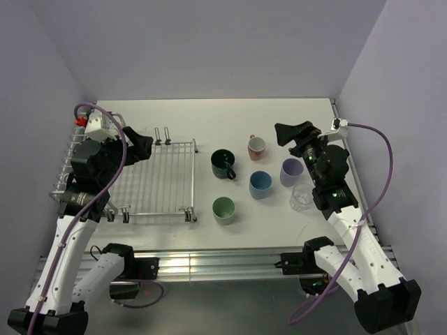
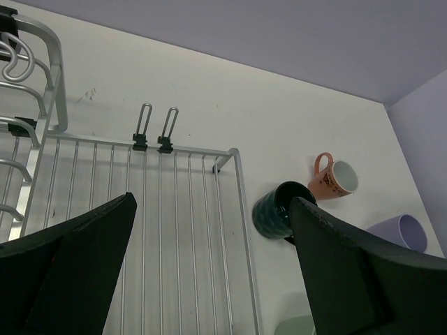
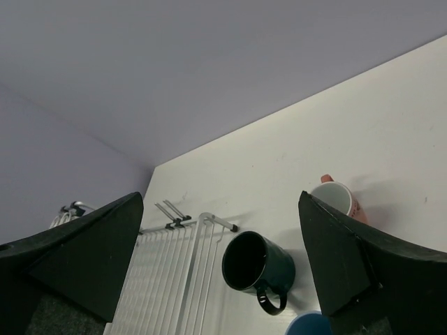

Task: Load the cups into the dish rack

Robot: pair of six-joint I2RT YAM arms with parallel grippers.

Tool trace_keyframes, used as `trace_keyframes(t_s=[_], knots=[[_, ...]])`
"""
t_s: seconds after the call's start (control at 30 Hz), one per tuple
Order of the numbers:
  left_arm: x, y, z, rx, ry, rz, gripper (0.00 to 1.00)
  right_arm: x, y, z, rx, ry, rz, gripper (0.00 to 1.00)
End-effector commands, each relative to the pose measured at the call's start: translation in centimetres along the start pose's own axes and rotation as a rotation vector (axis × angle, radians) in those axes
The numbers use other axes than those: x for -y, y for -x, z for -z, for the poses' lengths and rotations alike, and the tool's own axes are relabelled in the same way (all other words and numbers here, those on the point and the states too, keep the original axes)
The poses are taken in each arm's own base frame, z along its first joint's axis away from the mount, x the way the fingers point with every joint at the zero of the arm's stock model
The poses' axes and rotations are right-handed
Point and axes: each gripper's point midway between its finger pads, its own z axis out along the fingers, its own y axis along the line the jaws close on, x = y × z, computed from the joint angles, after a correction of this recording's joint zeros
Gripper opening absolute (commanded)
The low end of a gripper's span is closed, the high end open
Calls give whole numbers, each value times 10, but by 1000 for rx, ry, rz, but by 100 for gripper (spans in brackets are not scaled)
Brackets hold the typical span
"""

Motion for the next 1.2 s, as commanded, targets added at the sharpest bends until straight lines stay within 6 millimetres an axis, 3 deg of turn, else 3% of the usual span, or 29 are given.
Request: trace_keyframes(t_s=[0.0,0.1,0.37,0.47,0.57,0.6,0.63,0.67,0.8,0.87,0.97,1.17], knots=[[8,8,0,33,-40,-17,99,-9,28,2,85,-5,-2,100],[9,7,-1,27,-43,-17,99,-8,28,0,67,-28,7,100],[10,4,-3,15,-51,-15,99,-28,14,1,-19,91,71,100],[11,1,-5,3,-54,-16,99,-30,-12,-10,-153,76,133,96],[11,2,-4,7,-54,-17,99,-31,-46,-16,-253,26,211,85],[11,2,-4,6,-52,-17,99,-20,-64,-20,-309,-29,245,84],[11,3,-4,9,-53,-18,99,-22,-65,-24,-304,-60,266,83],[11,2,-4,6,-52,-17,99,-31,-79,-23,-341,-51,285,83],[12,2,-5,1,-54,-19,99,-32,-132,-30,-467,-92,404,77],[11,2,-5,2,-50,-17,99,-38,-143,-34,-487,-89,434,74],[10,2,-5,2,-46,-19,99,-41,-182,-41,-564,-72,478,67],[11,0,-6,-8,-49,-17,99,-45,-220,-50,-621,-50,538,58]])
